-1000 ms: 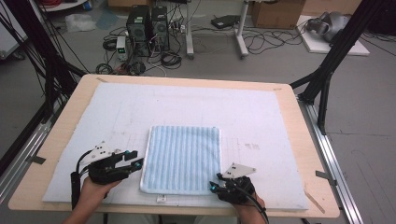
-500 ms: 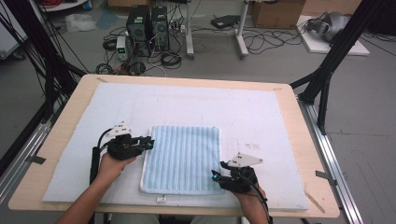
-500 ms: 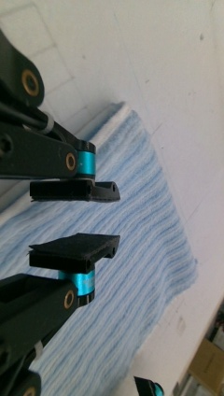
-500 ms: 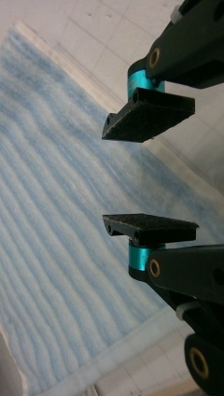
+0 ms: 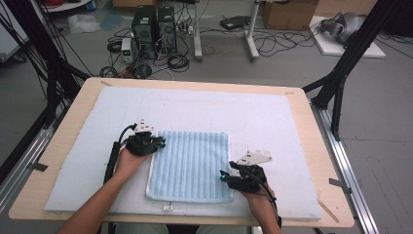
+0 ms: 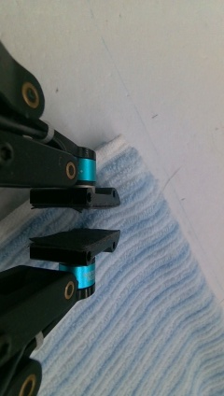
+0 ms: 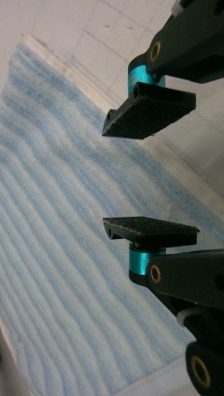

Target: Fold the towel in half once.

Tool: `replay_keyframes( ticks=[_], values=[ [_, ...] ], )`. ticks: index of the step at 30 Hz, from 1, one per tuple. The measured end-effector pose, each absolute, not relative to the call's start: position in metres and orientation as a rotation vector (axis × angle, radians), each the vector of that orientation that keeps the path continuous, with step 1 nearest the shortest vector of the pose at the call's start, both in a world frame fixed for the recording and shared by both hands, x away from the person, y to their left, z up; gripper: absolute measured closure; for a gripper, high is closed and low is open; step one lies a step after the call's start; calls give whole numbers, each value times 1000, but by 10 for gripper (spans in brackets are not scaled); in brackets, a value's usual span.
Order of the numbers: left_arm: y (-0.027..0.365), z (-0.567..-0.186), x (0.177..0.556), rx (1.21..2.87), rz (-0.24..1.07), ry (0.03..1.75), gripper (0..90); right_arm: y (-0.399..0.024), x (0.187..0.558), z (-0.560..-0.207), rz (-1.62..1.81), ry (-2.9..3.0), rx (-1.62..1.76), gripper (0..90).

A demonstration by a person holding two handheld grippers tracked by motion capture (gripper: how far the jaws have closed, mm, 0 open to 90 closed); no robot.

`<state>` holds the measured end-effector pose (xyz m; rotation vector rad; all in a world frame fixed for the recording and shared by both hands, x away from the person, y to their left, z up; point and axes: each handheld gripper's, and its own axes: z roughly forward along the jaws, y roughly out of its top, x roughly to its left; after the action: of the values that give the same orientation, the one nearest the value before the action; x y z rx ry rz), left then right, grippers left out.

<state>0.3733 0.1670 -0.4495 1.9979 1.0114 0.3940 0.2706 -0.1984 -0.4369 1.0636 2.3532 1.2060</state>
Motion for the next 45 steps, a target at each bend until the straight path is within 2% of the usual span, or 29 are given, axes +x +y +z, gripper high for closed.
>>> replay_keyframes(
  ticks=[4,9,14,19,27,33,34,37,41,45],
  values=[
    [170,-446,374,1950,402,1007,688,-198,284,-432,1194,2307,1058,589],
    [174,-446,385,1896,406,1033,706,-192,323,-426,1169,2239,1103,698],
    [176,-451,399,1915,369,1099,752,-178,365,-436,1116,2254,1187,725],
    [174,-451,401,1930,394,1100,783,-177,385,-447,1044,2252,1247,732],
    [172,-451,401,1948,429,1099,815,-182,389,-449,1044,2204,1264,712],
    [174,-451,402,1938,412,1103,810,-193,381,-446,1068,2186,1281,618],
    [175,-451,402,1931,405,1097,784,-197,379,-446,1079,2178,1284,606],
    [178,-448,399,1926,407,1086,631,-206,371,-443,1105,2167,1294,575],
    [190,-443,390,1845,379,1020,589,-216,357,-438,1105,2186,1235,588],
    [203,-437,377,1750,327,911,518,-225,342,-433,1126,2169,1212,529]
  ],
)
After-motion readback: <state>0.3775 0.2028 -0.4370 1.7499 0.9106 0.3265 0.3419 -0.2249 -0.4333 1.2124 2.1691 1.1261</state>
